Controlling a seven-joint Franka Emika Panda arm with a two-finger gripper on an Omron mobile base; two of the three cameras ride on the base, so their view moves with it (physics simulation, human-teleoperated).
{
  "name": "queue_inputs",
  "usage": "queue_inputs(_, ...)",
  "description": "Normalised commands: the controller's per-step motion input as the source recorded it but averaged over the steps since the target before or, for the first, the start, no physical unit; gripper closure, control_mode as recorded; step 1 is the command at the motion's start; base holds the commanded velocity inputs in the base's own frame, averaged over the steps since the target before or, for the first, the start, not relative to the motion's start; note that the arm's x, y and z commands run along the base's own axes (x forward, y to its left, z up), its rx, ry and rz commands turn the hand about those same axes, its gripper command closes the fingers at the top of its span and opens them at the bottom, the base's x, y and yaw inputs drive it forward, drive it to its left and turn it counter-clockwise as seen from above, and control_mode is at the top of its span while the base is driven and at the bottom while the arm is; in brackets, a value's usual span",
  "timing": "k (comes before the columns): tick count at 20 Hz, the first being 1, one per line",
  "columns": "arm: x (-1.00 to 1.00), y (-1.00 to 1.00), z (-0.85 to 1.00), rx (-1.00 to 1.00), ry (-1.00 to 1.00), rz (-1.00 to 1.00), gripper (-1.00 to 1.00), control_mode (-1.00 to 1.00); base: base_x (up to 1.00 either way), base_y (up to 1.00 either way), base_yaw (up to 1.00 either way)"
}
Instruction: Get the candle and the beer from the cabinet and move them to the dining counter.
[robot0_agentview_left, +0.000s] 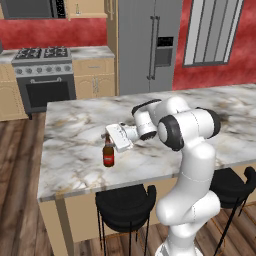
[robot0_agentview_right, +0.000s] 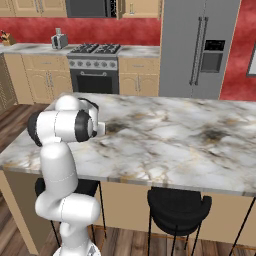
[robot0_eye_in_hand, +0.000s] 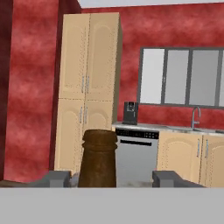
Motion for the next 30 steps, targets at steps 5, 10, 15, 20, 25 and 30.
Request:
queue_inputs(5,0.0,0.0,0.0,0.0,0.0,0.0,-1.0,-1.0,0.0,0.0,0.0)
queue_inputs(10,0.0,0.0,0.0,0.0,0.0,0.0,-1.0,-1.0,0.0,0.0,0.0)
queue_inputs(15,0.0,0.0,0.1,0.0,0.0,0.0,-1.0,-1.0,0.0,0.0,0.0)
queue_inputs(20,-0.07,-0.01,0.48,0.0,0.0,0.0,-1.0,-1.0,0.0,0.0,0.0)
queue_inputs(25,-0.31,-0.12,0.63,0.0,0.0,-0.03,-1.0,-1.0,0.0,0.0,0.0)
queue_inputs(30,-0.57,-0.21,0.67,0.0,0.04,-0.06,-1.0,-1.0,0.0,0.0,0.0)
